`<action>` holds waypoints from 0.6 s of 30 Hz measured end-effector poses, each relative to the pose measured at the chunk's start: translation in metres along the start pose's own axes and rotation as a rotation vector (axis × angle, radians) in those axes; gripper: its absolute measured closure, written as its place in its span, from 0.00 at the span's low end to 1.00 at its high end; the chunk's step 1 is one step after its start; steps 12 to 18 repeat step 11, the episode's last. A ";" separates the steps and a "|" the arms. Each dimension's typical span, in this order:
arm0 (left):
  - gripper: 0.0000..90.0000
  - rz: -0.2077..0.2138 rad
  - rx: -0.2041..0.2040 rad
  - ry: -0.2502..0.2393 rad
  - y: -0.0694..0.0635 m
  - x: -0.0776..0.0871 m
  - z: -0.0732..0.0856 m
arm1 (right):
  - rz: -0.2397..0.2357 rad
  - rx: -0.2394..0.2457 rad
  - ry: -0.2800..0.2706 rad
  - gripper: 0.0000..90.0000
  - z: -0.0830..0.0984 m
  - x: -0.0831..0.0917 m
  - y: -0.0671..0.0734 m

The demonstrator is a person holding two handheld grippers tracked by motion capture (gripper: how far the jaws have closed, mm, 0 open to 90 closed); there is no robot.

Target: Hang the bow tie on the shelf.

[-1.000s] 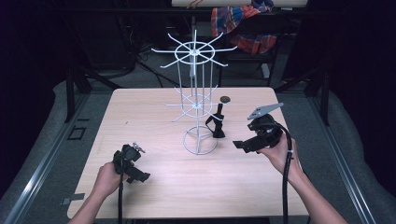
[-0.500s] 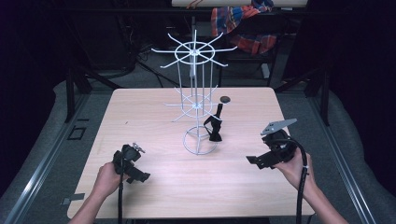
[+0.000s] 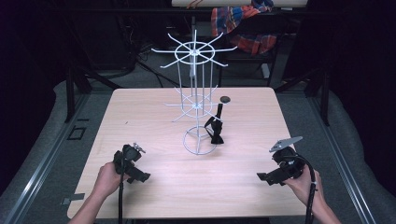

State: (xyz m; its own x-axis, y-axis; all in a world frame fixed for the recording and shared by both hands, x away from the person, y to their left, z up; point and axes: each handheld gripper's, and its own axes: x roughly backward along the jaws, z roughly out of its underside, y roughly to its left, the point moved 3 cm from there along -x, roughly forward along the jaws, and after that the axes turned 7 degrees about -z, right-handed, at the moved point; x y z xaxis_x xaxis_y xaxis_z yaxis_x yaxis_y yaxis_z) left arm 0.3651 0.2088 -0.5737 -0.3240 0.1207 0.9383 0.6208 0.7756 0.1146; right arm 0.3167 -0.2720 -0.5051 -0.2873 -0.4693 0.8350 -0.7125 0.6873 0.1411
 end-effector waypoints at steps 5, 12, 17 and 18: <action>0.00 0.001 -0.010 0.001 0.000 0.000 0.000 | 0.003 -0.024 0.053 0.07 0.010 -0.010 -0.006; 0.00 -0.002 -0.012 0.001 0.000 0.001 0.000 | 0.005 -0.027 0.085 0.10 0.013 -0.018 -0.008; 0.00 -0.002 -0.012 0.001 0.000 0.001 0.000 | 0.005 -0.027 0.085 0.10 0.013 -0.018 -0.008; 0.00 -0.002 -0.012 0.001 0.000 0.001 0.000 | 0.005 -0.027 0.085 0.10 0.013 -0.018 -0.008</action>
